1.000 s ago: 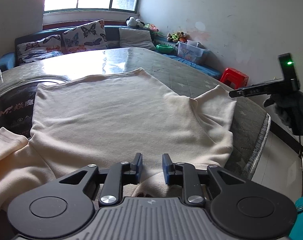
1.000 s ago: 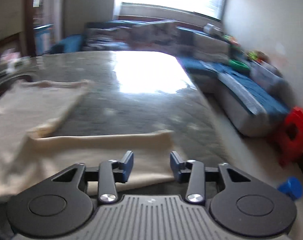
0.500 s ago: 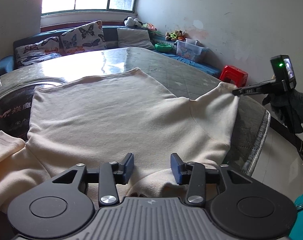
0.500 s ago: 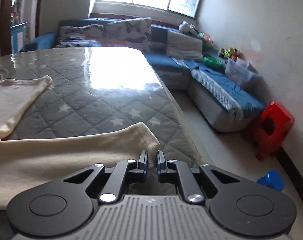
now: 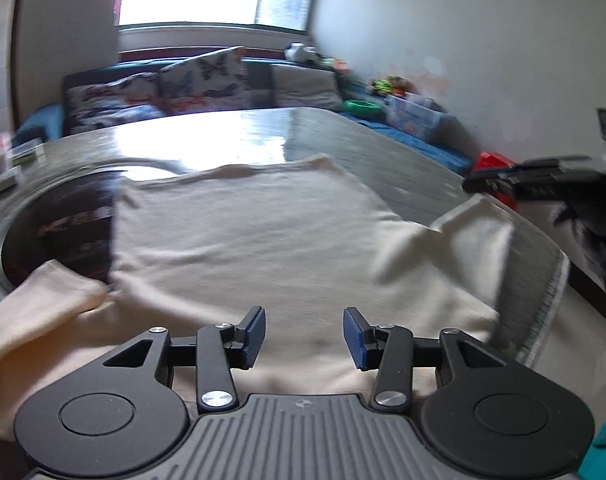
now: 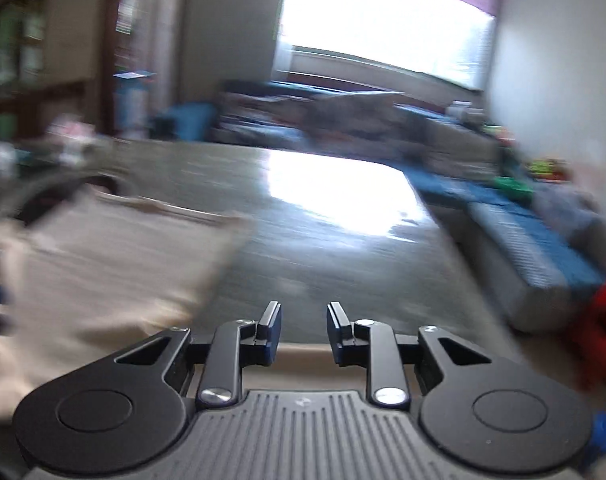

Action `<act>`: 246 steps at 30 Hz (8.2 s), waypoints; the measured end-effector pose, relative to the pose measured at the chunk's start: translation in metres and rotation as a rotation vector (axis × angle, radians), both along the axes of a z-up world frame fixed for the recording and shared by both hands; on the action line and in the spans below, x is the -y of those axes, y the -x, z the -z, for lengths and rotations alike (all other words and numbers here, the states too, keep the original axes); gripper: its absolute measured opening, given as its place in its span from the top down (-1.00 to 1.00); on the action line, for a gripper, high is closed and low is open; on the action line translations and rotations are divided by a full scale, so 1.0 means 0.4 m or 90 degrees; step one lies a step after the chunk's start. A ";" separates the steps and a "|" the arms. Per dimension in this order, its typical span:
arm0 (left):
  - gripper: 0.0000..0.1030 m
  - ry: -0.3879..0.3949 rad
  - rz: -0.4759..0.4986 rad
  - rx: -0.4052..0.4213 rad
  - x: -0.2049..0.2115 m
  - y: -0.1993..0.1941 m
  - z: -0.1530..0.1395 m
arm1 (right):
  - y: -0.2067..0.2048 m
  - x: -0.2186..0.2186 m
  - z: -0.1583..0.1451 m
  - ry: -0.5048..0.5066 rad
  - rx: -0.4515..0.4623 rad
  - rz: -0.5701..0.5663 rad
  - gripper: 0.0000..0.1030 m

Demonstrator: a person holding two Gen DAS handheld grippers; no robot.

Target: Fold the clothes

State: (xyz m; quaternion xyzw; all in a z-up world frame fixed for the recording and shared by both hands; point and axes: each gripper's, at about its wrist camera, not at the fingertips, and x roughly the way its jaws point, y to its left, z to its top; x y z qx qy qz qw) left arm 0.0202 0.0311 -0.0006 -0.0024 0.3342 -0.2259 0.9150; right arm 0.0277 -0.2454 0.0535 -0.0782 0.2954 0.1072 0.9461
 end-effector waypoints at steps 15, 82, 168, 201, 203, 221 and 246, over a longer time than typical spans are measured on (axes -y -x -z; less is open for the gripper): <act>0.10 -0.031 -0.237 -0.006 -0.220 -0.037 0.021 | -0.024 -0.299 0.114 0.014 -0.077 -0.242 0.15; 0.57 0.034 -0.180 0.011 -0.148 -0.093 0.000 | -0.060 -0.263 0.143 -0.006 -0.104 -0.162 -1.00; 0.12 -0.081 0.136 0.061 0.269 0.059 0.014 | 0.041 0.305 0.135 -0.125 0.006 0.319 0.84; 0.01 -0.003 0.028 0.075 0.121 0.076 -0.010 | 0.084 0.018 -0.203 -0.188 0.069 -0.001 0.85; 0.00 0.001 0.010 0.076 0.092 0.085 -0.012 | 0.068 -0.044 -0.211 -0.187 0.061 -0.047 0.85; -0.05 -0.003 -0.097 0.051 -0.049 0.142 0.004 | 0.023 -0.350 -0.090 -0.157 -0.096 -0.255 0.67; 0.12 -0.016 -0.039 0.054 0.024 0.047 0.005 | 0.031 -0.188 0.053 -0.027 -0.105 -0.200 0.53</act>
